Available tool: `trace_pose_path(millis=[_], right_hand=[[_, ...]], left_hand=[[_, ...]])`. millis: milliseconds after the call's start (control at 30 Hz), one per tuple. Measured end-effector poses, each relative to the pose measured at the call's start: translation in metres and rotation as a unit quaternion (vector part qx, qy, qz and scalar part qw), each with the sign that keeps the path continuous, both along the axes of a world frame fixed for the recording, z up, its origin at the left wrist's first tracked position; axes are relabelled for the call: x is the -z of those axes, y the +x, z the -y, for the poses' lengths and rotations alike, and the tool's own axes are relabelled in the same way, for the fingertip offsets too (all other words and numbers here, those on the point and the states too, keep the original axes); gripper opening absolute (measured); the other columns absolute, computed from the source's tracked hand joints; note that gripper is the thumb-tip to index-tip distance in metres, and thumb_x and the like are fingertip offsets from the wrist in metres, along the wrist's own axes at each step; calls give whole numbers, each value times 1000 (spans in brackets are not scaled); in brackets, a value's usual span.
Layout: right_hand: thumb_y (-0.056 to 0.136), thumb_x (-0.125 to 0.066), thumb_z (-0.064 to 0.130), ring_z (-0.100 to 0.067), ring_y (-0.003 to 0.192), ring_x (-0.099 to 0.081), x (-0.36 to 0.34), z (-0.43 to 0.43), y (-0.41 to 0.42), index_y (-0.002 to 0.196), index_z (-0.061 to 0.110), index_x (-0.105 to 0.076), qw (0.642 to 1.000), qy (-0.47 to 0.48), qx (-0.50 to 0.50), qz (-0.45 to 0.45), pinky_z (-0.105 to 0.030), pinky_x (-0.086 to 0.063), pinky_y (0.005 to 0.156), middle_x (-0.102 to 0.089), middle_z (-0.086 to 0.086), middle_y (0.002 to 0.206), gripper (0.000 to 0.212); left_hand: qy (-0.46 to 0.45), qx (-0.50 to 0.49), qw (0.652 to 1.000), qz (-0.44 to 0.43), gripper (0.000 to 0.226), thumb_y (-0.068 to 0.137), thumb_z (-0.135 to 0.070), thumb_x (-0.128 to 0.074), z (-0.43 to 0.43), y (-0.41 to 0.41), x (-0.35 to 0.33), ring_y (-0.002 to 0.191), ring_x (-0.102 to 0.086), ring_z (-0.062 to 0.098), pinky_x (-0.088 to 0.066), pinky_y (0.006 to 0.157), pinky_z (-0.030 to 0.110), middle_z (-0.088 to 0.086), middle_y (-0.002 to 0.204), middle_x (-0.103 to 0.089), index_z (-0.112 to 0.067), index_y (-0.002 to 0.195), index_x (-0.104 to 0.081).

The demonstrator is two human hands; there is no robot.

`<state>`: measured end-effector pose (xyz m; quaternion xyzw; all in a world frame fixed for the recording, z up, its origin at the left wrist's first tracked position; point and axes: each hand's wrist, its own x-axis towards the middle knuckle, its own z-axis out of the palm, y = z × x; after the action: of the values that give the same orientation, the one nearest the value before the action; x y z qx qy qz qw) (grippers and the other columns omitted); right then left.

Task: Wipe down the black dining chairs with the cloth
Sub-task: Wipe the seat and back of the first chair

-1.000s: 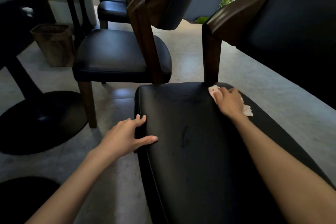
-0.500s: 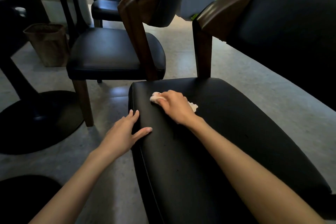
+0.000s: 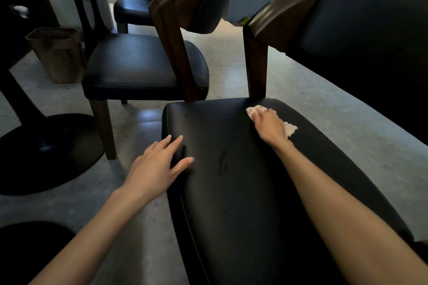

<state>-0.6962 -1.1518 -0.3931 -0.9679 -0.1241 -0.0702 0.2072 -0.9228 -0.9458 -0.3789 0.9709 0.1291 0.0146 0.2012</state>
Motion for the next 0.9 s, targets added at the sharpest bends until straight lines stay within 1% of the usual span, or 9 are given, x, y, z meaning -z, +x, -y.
trace_pose_path(millis=[200, 333, 400, 467, 533, 667, 733, 800, 900], right_hand=[[104, -38, 37, -30, 116, -57, -8, -38, -86, 126, 18, -58, 987, 21, -162, 1, -42, -43, 91, -61, -8, 127, 36], [103, -42, 33, -18, 114, -57, -21, -34, -133, 124, 26, -64, 957, 60, -281, -45, -35, -42, 91, -62, 5, 124, 31], [101, -46, 30, -22, 101, -62, -27, -24, -127, 111, 19, -70, 960, 128, -246, -50, -34, -43, 83, -65, -2, 104, 28], [101, -46, 30, -26, 87, -61, -31, -6, -101, 108, 13, -70, 977, 165, -136, 21, -34, -43, 72, -59, -7, 93, 30], [103, -41, 35, -18, 83, -55, -33, 19, -74, 123, 18, -63, 990, 110, -51, 74, -32, -40, 70, -51, -2, 98, 35], [104, -31, 41, -31, 115, -47, -9, 48, -41, 145, 29, -41, 998, -67, 19, -5, -43, -40, 92, -47, -15, 127, 44], [104, -29, 39, -34, 117, -49, -1, 41, -42, 142, 21, -44, 996, -84, 19, -15, -42, -40, 92, -51, -18, 130, 45], [105, -29, 37, -33, 110, -56, -5, 23, -57, 130, 14, -53, 999, -48, -8, -20, -39, -40, 83, -59, -16, 123, 42], [105, -27, 39, -35, 111, -58, -6, -12, -103, 129, 17, -53, 990, -69, -120, -11, -41, -42, 83, -57, -11, 129, 42]], left_hand=[[43, 17, 998, -44, 72, 91, -63, -37, 4, 1, -4, 148, -10, 23, -32, 112, 47, -7, 162, -6, -36, 153, -12], [53, 22, 995, -85, 71, 92, -61, -39, 2, -1, -7, 149, -6, 24, -30, 113, 48, -8, 162, -3, -35, 153, -12], [48, 26, 993, -107, 72, 92, -61, -38, 1, -3, -8, 148, -6, 25, -28, 114, 49, -8, 162, -3, -35, 153, -11], [38, 29, 992, -119, 73, 90, -63, -37, 2, -4, -9, 148, -7, 27, -25, 115, 50, -8, 162, -5, -37, 153, -11], [34, 29, 992, -119, 74, 89, -65, -37, 5, -6, -9, 148, -9, 27, -26, 115, 50, -8, 161, -6, -39, 152, -10], [31, 40, 991, -120, 79, 85, -69, -39, 11, -7, -9, 148, -10, 26, -25, 116, 48, -7, 162, -7, -40, 152, -9], [23, 48, 991, -126, 83, 81, -71, -40, 12, -10, -8, 148, -9, 26, -24, 117, 48, -6, 162, -5, -40, 152, -8], [12, 51, 990, -132, 90, 74, -75, -37, 13, -13, -8, 148, -8, 26, -24, 116, 49, -7, 162, -3, -41, 152, -8], [5, 48, 988, -147, 103, 61, -81, -34, 9, -19, -9, 149, -4, 25, -23, 117, 50, -8, 162, 0, -41, 152, -5]])
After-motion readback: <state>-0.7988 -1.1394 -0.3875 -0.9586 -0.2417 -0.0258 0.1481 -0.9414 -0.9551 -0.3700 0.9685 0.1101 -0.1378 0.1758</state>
